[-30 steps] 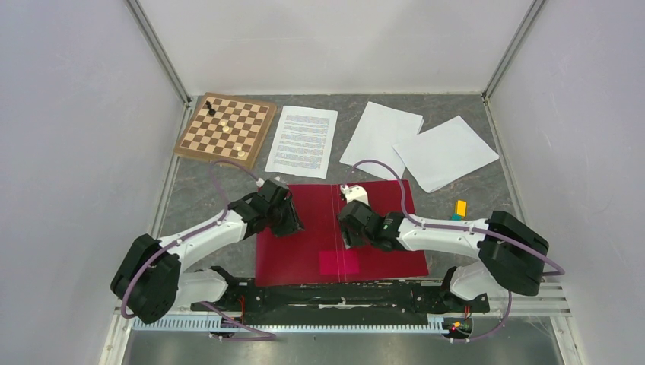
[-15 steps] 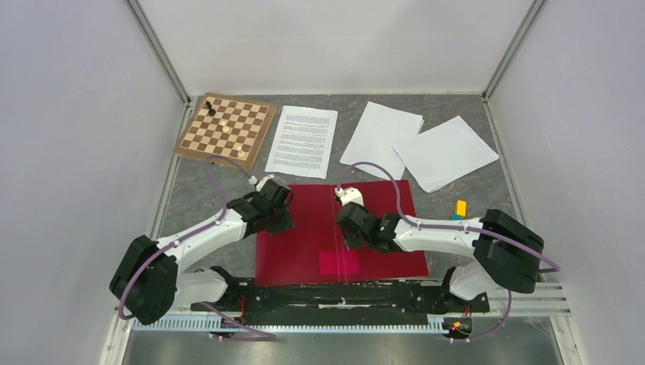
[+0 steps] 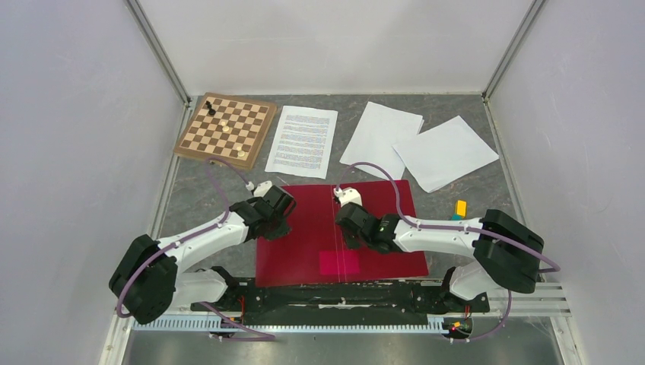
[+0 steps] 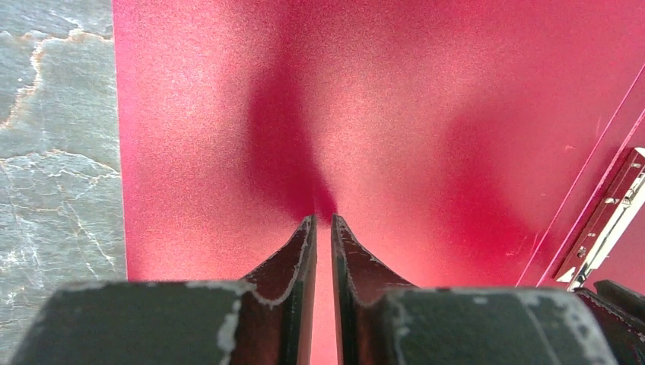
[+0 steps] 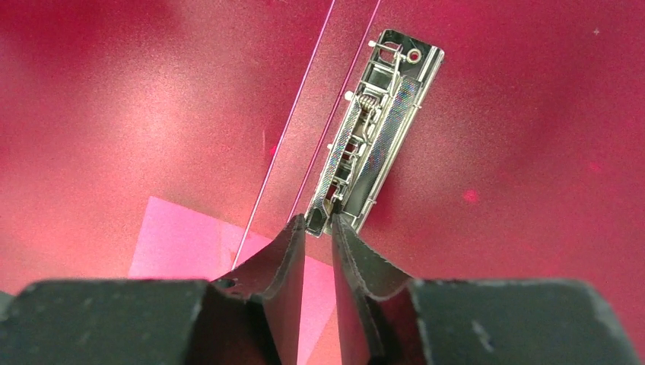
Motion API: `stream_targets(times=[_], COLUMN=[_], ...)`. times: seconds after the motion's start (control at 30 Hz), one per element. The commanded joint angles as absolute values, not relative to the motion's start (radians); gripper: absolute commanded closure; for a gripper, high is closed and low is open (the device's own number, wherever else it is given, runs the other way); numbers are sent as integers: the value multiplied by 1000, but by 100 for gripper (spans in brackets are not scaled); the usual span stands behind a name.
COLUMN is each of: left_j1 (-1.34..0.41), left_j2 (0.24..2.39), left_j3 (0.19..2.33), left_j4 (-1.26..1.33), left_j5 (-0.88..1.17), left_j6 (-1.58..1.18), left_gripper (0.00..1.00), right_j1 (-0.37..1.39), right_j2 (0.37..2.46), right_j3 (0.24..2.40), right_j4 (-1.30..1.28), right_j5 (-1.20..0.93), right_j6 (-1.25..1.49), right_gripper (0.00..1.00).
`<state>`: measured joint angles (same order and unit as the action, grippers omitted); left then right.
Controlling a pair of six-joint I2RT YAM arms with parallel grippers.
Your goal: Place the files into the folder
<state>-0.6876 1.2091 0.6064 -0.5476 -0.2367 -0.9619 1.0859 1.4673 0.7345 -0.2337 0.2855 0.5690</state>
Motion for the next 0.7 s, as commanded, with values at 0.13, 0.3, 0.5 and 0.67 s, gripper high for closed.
stream_targets(times=[0.13,0.3,0.5,0.67], left_j1=[-708,-710,-710,-710], left_j2=[1244,1255,1259,1263], left_j3=[594,587,582,577], left_j4=[-557,-557,-557,-557], left_j5=[-311,-314,-319,-321], left_j6=[-1038,-1047,-1051,-1054], left_gripper=[90,95,98,98], right_j1=[1111,1122,1127,1135], right_j2=[1474,1488,1497,1514], right_j3=[744,750,750,756], right_j4=[-205,-223,-235,-258], right_j5=[297,314,337,358], right_j6=[580,587,586,587], right_gripper=[80,81,86,89])
